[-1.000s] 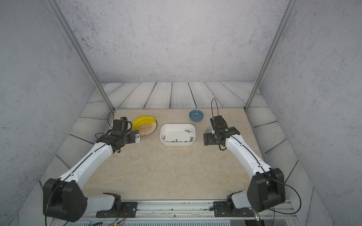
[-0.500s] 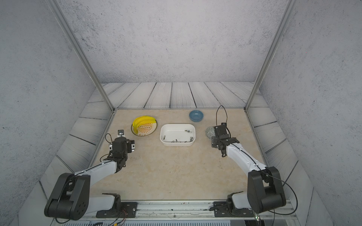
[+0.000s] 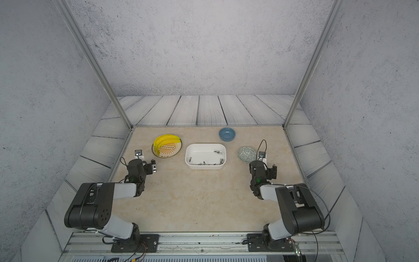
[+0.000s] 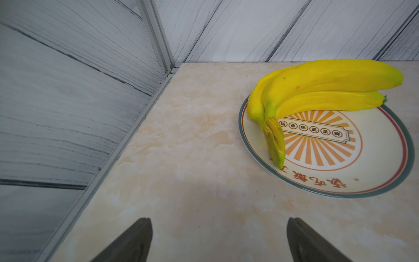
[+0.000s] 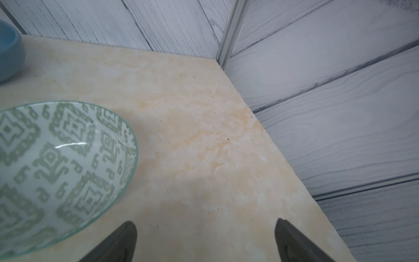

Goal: Put the bit on the desktop into the storage box
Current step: Reset both arms

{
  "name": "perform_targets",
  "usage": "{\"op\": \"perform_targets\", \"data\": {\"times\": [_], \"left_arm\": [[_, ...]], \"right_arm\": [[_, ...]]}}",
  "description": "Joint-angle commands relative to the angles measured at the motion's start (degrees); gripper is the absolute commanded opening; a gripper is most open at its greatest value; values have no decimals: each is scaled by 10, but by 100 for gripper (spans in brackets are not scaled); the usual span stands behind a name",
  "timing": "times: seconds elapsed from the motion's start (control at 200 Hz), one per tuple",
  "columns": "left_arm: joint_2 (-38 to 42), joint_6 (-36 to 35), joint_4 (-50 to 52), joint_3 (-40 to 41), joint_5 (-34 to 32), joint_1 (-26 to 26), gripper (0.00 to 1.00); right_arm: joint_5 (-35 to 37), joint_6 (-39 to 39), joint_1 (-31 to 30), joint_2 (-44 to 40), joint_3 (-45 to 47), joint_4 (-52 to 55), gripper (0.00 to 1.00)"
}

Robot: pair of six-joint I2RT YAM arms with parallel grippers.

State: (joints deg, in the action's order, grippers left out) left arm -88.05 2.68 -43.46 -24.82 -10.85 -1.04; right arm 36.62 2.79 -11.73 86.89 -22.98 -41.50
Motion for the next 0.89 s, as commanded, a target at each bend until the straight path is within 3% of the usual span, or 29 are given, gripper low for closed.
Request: {"op": "perform_targets", "data": {"times": [0.0, 0.03, 0.1, 0.195, 0.34, 0.38, 0.466, 0.511, 0.596, 0.886], "left_arm": [[3, 2, -7, -5, 9, 1, 98], [4, 3, -4, -5, 9, 1, 99], [5, 3, -2, -6, 9, 1, 98], [5, 3, -1, -6, 10, 1, 98], [6, 3, 1, -7, 10, 1, 98], [6, 3, 1, -7, 9, 1, 98], [6, 3, 1, -7, 10, 1, 98], [5, 3, 2, -7, 9, 1, 98], [5, 2, 3, -7, 10, 1, 98], [5, -7, 0, -6, 19, -3, 98]], "right_arm": [[1, -6, 3, -18, 10, -85, 98], [-15, 6, 9, -33, 8, -52, 98], [-29, -7, 15, -18, 22, -105, 100], [-43, 0, 16, -31, 24, -85, 100], [-102, -26, 16, -23, 77, -192, 100], [-135, -44, 17, 10, 92, -250, 100], [-123, -70, 10, 87, 101, -385, 100], [-124, -64, 11, 67, 98, -343, 100], [-122, -26, 21, 0, 59, -164, 100], [-103, -11, 30, 12, 22, -119, 100]]}}
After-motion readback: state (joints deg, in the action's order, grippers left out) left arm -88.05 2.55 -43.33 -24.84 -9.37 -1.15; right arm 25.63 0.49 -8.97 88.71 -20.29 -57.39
